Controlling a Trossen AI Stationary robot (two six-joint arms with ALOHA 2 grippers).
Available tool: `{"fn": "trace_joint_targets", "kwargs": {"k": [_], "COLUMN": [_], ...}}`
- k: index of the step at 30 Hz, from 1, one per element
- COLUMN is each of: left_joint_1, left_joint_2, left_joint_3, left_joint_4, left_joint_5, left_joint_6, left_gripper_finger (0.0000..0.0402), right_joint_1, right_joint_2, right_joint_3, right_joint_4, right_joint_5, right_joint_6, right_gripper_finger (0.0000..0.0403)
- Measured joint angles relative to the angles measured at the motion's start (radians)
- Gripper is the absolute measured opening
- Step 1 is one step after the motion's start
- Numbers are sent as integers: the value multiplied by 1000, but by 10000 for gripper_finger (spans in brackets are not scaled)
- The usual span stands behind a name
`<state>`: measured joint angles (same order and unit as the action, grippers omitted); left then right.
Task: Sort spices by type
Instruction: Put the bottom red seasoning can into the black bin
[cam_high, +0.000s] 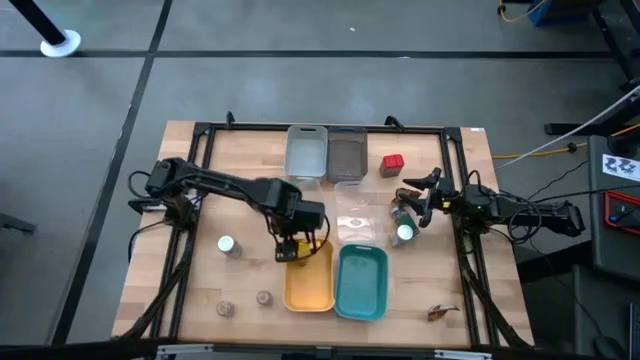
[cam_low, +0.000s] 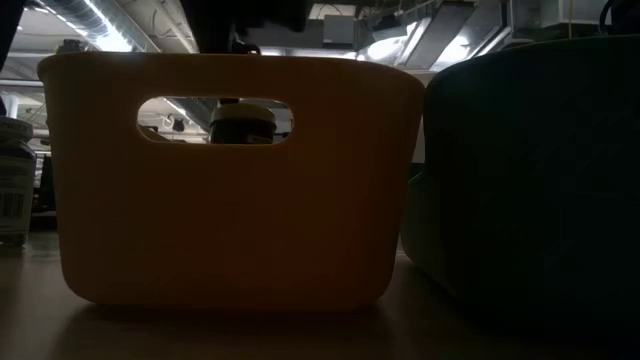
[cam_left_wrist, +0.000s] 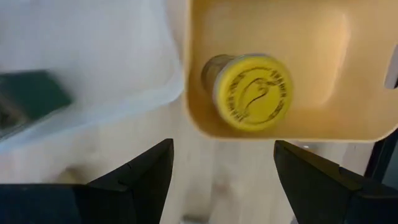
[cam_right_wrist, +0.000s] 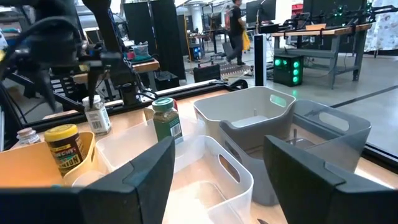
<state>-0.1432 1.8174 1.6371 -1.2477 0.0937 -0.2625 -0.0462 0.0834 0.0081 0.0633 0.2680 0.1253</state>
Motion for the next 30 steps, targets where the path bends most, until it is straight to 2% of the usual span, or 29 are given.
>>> {"fn": "trace_joint_targets", "kwargs": {"k": [8, 12, 18, 23, 30], "left_joint_1": [96, 158, 253, 322, 361], "left_joint_2": [-73, -121, -186, -194, -193], "left_joint_3": [8, 8, 7, 7, -57], "left_joint_4": [-214, -260, -270, -306, -315], "left_joint_5": [-1, -4, -33, -46, -46], "left_joint_6": [3, -49, -209, -371, -602], "left_gripper_finger": [261, 261, 261, 261, 261], "right_joint_1": [0, 0, 0, 0, 0], "right_joint_2": [0, 0, 0, 0, 0], "right_joint_3": [0, 0, 0, 0, 0], "right_joint_4": [0, 0, 0, 0, 0], "right_joint_5": [0, -1, -16, -18, -18], "right_joint_6": [0, 0, 0, 0, 28], "right_gripper_finger": [243, 243, 243, 243, 243]}}
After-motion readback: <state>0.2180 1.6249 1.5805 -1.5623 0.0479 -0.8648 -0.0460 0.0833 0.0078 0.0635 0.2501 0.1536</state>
